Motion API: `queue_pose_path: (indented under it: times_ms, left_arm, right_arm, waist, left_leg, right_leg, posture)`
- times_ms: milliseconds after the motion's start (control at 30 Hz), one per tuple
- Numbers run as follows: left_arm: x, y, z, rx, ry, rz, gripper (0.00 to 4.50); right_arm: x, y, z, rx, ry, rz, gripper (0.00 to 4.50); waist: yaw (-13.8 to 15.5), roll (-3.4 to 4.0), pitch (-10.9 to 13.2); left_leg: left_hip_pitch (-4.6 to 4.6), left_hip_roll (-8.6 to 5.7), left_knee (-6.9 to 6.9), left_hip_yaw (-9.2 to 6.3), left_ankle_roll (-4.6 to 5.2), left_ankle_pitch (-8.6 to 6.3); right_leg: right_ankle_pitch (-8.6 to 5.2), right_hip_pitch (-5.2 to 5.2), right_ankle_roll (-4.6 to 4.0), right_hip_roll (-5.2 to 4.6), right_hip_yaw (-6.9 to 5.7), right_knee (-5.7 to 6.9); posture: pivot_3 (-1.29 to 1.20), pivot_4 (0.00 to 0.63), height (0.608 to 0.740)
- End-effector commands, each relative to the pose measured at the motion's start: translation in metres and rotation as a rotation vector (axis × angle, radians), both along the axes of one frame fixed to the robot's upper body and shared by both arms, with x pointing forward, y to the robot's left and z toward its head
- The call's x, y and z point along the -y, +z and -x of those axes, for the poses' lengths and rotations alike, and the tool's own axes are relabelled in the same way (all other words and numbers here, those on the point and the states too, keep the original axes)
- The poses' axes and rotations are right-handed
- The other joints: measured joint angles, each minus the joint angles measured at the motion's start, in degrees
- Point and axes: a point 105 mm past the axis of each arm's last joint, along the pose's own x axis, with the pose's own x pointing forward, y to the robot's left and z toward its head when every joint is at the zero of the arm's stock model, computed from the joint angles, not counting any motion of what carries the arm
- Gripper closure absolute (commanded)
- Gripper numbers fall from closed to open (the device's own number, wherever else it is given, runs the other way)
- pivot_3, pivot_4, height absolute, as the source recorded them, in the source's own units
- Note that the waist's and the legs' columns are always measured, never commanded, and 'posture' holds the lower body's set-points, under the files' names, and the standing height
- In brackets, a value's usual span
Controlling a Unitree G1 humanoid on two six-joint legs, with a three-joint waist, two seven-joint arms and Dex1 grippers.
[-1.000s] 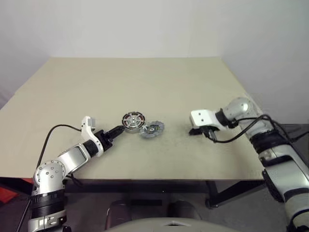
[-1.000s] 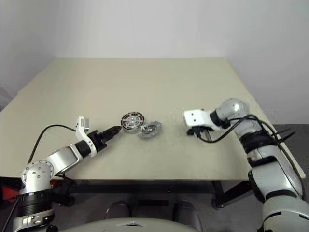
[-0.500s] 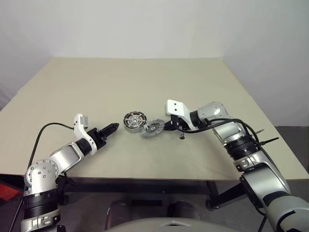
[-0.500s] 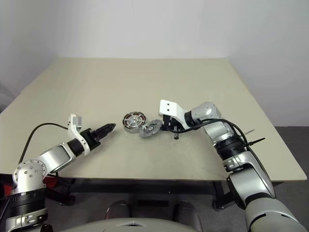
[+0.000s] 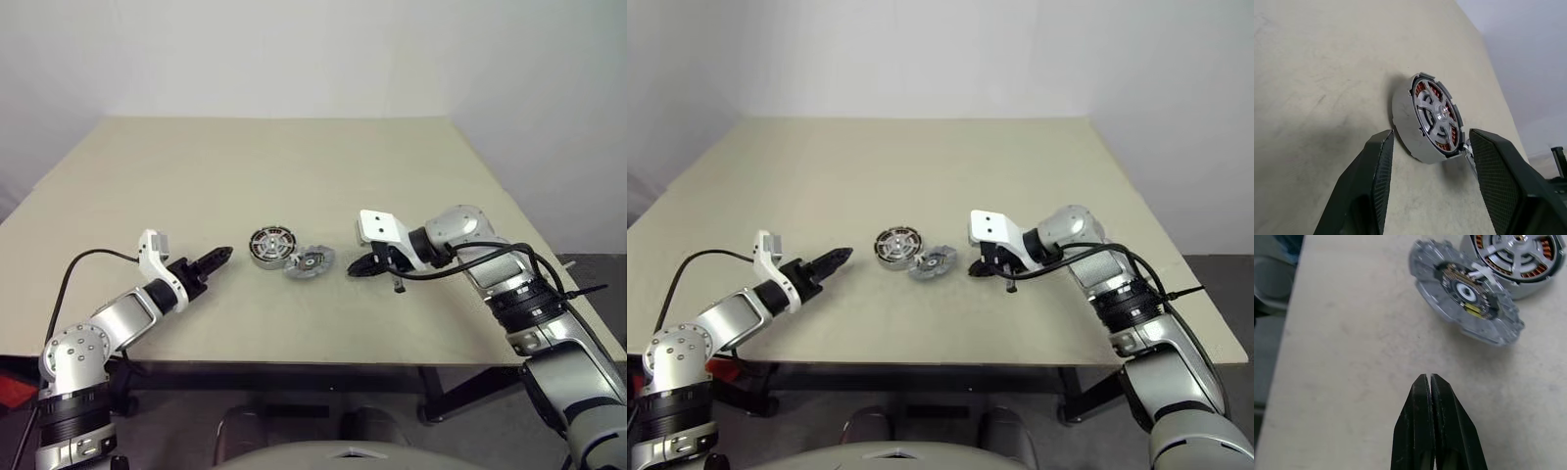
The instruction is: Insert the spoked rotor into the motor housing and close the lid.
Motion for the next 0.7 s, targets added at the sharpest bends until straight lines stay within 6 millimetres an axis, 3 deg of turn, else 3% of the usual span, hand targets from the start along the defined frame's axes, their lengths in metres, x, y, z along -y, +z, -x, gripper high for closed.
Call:
queue_pose_path:
  times_ms: [33,300,567,700]
  left_arm:
    - [-0.009,0.015,-0.005,0.056,0.025,-0.008,1.91]
    - [-0.017,0.014,-0.007,0.055,0.054,-0.016,1.91]
    - [-0.023,0.013,-0.007,0.057,0.085,-0.023,1.91]
    - [-0.031,0.017,-0.008,0.069,0.114,-0.031,1.91]
  right_arm:
    - [-0.015,0.017,0.0,0.012,-0.002,-0.081,4.45]
    - [-0.051,0.051,-0.027,0.037,-0.113,-0.242,4.45]
    - [-0.077,0.062,-0.049,0.081,-0.19,-0.321,4.45]
    - [-0.094,0.054,-0.056,0.081,-0.221,-0.34,4.45]
  waist:
    - [-0.1,0.0,0.0]
    - [-0.2,0.01,0.0]
    - [-0.2,0.0,0.0]
    - [-0.3,0.0,0.0]
  left_leg:
    - [0.02,0.01,0.0,0.0,0.0,0.0]
    - [0.07,0.01,0.0,0.0,-0.03,0.02]
    - [0.03,0.0,-0.13,0.0,-0.04,0.01]
    - [0.06,0.01,-0.21,0.0,-0.07,0.03]
  right_leg:
    - [-0.01,0.0,0.01,0.0,0.0,0.0]
    - [-0.01,0.0,0.02,0.01,0.01,0.04]
    - [0.17,-0.01,-0.29,0.0,0.0,-0.03]
    - [0.17,-0.02,-0.28,0.01,0.0,-0.03]
  posture:
    - [0.0,0.0,0.74]
    - [0.0,0.0,0.74]
    - [0.0,0.0,0.74]
    - [0.0,0.0,0.74]
